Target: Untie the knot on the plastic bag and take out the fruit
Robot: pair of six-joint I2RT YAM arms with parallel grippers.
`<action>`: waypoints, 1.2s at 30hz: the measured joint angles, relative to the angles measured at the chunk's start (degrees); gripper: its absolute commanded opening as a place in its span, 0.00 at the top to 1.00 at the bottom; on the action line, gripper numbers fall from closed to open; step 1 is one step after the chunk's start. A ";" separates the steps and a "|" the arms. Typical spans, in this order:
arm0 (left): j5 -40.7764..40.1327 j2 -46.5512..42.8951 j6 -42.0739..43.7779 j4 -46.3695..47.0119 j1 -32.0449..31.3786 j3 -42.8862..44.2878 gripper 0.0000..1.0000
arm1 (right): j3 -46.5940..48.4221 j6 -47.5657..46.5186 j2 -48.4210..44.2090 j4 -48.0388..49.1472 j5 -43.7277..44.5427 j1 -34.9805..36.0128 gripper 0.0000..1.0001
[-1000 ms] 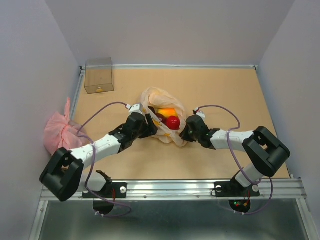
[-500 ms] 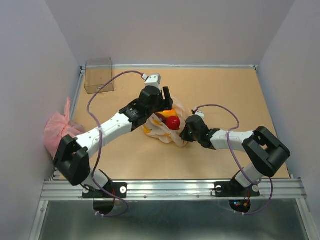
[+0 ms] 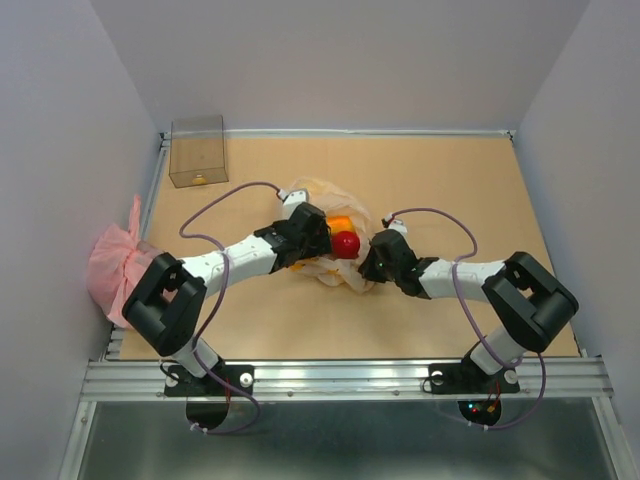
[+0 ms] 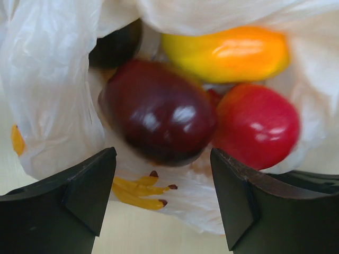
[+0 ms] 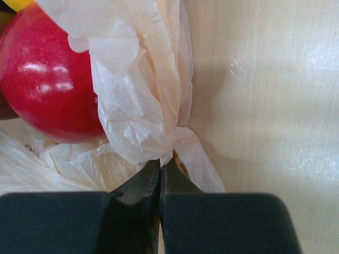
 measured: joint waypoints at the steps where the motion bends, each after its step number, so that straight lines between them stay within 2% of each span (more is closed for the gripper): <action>1: 0.11 -0.55 -1.64 -0.11 -0.02 -1.92 0.13 | 0.07 0.00 0.11 0.09 -0.02 0.00 0.98; 9: 5.73 -1.68 -10.82 8.28 2.95 -12.13 0.06 | 0.44 0.00 0.87 0.94 -0.09 0.00 0.98; 14: 9.27 -6.16 -14.82 11.39 5.07 -12.63 0.02 | 0.44 0.00 0.81 0.92 -0.09 0.00 0.97; 22: 9.01 -16.15 -22.38 8.11 4.90 -10.43 0.05 | 0.37 -0.20 -1.14 -1.20 -0.07 0.00 0.96; 27: 7.85 -13.00 -25.05 5.42 4.90 -8.31 0.10 | 0.37 -0.17 -1.66 -1.86 -0.07 0.00 0.96; 36: 3.63 -2.97 -25.97 1.29 4.96 -4.02 0.10 | 0.37 -0.20 -1.66 -2.05 -0.15 0.00 0.96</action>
